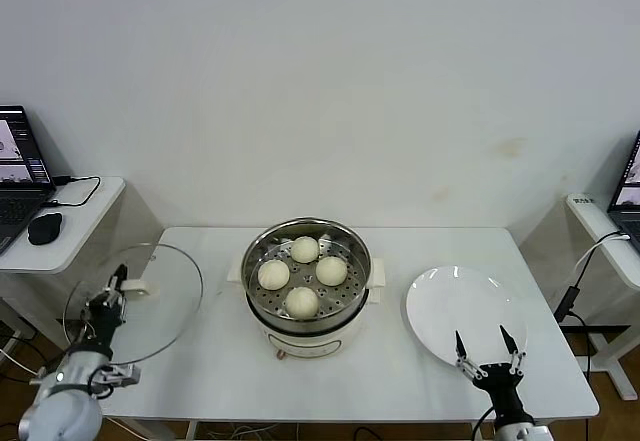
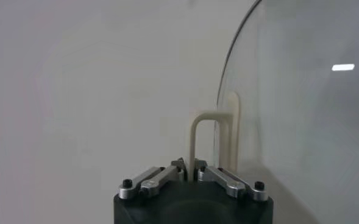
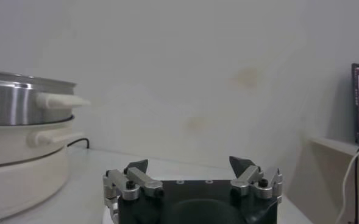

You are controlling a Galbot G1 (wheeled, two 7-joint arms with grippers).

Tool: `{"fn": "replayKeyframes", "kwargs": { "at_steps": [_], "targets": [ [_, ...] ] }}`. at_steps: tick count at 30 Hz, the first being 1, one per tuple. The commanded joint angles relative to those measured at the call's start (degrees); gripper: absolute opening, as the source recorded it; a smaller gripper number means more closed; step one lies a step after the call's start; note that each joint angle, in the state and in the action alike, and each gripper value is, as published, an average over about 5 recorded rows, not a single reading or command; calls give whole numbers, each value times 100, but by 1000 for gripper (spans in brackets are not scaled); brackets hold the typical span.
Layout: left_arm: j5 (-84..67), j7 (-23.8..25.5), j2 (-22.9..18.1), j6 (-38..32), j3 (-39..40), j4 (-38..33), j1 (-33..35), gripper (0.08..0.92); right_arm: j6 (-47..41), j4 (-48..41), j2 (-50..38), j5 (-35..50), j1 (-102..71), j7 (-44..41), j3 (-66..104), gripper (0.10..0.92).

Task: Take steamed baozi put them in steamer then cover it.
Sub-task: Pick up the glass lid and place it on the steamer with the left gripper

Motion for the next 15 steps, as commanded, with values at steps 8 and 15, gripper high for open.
{"fn": "replayKeyframes", "kwargs": {
  "at_steps": [8,15],
  "targets": [
    [-986,1362,851,2274,2361,-1862,-1348,146,194,-258,183,-761,41,188,-165,823],
    [110,2253,102,2853,3599,-1646,-2530,146,194,-290,335,-971,167,283,-275,823]
  ]
}}
